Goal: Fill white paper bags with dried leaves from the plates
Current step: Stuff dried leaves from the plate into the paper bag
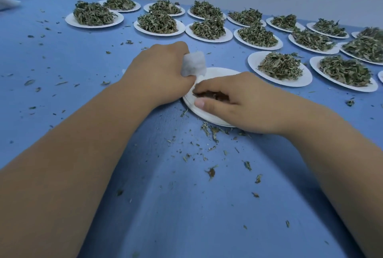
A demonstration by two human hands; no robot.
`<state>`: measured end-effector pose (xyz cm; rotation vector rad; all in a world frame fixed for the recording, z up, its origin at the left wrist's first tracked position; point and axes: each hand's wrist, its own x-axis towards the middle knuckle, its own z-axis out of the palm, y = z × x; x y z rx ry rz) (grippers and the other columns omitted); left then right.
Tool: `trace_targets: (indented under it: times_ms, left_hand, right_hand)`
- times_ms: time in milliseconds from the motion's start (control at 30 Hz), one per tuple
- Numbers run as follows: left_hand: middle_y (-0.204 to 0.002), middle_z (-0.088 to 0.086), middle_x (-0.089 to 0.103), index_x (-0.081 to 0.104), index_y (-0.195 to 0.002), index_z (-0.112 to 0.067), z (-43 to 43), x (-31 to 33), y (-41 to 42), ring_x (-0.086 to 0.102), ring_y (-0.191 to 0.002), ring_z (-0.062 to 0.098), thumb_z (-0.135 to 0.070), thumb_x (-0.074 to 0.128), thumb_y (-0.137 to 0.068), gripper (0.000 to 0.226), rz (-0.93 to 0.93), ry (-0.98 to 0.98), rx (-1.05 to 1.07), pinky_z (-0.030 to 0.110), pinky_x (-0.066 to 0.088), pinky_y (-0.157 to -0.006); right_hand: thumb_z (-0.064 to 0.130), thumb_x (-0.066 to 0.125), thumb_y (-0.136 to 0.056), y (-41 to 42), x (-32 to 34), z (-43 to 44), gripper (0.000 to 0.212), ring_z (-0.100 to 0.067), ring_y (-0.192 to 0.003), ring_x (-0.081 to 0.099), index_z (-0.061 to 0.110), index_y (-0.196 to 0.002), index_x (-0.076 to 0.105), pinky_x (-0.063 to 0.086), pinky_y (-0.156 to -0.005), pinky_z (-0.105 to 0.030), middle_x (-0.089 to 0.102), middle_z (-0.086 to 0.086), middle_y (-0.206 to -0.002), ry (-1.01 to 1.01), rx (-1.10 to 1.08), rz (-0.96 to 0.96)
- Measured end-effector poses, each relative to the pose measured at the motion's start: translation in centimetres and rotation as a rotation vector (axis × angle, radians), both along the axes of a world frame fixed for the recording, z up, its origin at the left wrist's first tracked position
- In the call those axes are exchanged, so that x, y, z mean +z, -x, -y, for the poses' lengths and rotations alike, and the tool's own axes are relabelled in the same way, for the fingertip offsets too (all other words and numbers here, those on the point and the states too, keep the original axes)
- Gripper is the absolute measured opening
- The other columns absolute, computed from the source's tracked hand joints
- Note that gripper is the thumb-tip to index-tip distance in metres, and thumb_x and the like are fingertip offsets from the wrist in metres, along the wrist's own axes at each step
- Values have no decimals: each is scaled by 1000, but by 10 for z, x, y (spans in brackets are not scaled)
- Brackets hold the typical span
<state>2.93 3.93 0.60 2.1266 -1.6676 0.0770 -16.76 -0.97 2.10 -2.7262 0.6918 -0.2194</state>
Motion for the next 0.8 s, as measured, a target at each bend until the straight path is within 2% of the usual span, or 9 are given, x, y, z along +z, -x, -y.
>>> trace_targets:
  times_ms: [100,167,200,267,333,433,600,700,800]
  left_hand:
    - [-107,4,63,54,-115,-28,0,-1,1,57,-98,32,-48,60,-86,36,10,-6,5,42,50,-79]
    - [-108,4,63,54,-116,-29,0,-1,1,57,-99,32,-48,60,-86,37,12,-9,5,41,50,-79]
    - [-107,4,63,54,-117,-29,0,-1,1,57,-98,32,-48,59,-86,36,12,-11,4,41,50,-78]
    - [-104,3,63,54,-115,-28,0,0,1,57,-96,31,-47,56,-87,34,11,-9,1,40,49,-75]
    - [-102,2,63,54,-114,-27,0,0,2,57,-94,30,-47,55,-87,33,4,-10,-2,40,49,-74]
    - [-101,2,63,54,-112,-27,-1,1,2,57,-94,30,-44,57,-86,31,1,-22,2,42,51,-76]
    - [-104,5,63,55,-113,-25,-2,2,2,57,-96,32,-43,60,-86,33,7,-18,1,42,51,-78]
    - [-104,5,63,55,-113,-25,-1,1,1,56,-96,32,-45,60,-86,34,5,-14,4,40,49,-77]
    - [-106,5,62,55,-114,-25,0,0,0,56,-97,32,-47,61,-87,35,13,-17,4,39,47,-76]
  right_hand:
    - [46,65,-93,12,8,2,23,7,-87,64,33,-108,76,51,-81,-24,73,19,-96,-16,9,66]
    - [51,66,-91,18,13,3,28,10,-76,62,39,-115,72,49,-76,-29,74,17,-99,-7,-10,76]
    - [59,61,-91,19,14,4,39,10,-76,60,45,-128,63,46,-80,-29,73,18,-99,39,-26,27]
    - [70,44,-93,17,14,2,60,0,-92,59,52,-149,33,36,-106,-37,71,13,-106,182,-67,-134]
    - [72,33,-93,13,11,-3,66,-18,-109,58,49,-154,19,22,-116,-47,68,8,-110,317,-99,-194]
    - [69,33,-94,7,8,-10,59,-23,-114,50,43,-146,40,36,-102,-46,55,4,-114,422,-106,-148]
    - [49,53,-100,8,7,-4,32,-11,-108,57,35,-125,67,46,-94,-34,64,11,-118,106,49,-67]
    - [45,61,-96,17,13,4,25,-2,-104,60,36,-115,74,47,-89,-23,68,19,-115,50,71,-94]
    - [40,66,-90,28,18,11,16,5,-100,62,37,-101,77,50,-90,-23,70,24,-109,18,54,-66]
